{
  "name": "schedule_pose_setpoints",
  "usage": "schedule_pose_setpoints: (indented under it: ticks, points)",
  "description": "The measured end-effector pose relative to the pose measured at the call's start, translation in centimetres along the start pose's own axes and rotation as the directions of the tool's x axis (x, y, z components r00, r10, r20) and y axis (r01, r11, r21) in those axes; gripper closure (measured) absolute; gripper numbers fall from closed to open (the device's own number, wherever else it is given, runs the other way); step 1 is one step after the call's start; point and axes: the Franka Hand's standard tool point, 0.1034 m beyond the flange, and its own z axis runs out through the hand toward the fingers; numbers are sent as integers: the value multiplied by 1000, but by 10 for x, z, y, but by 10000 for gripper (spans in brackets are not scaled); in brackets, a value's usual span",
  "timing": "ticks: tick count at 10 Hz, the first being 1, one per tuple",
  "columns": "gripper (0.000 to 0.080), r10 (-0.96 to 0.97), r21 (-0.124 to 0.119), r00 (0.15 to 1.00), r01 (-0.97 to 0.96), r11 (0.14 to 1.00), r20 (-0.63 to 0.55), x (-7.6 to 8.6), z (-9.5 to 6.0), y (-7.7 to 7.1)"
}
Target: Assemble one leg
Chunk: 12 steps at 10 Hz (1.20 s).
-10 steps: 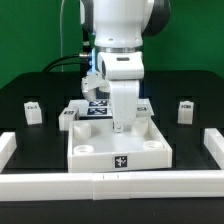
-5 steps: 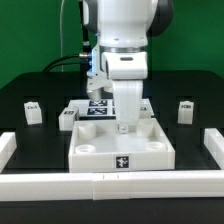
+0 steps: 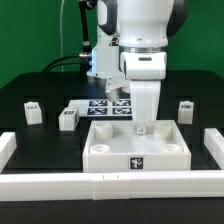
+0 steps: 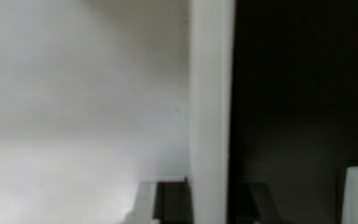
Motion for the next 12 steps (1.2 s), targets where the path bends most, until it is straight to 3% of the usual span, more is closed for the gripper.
schedule_pose_setpoints:
  ticks: [3, 7, 8, 10, 11, 12]
  points:
    - [739, 6, -3, 1000, -6, 1000, -1, 8, 0, 2]
    - [739, -49, -14, 999, 49, 999, 1, 47, 0, 26]
    - [739, -43, -1, 999, 43, 999, 10, 50, 0, 28]
    - [739, -39, 1, 999, 39, 999, 11, 49, 0, 28]
    - [631, -39, 1, 999, 39, 999, 11, 49, 0, 28]
    - [631, -39, 1, 999, 39, 999, 11, 49, 0, 28]
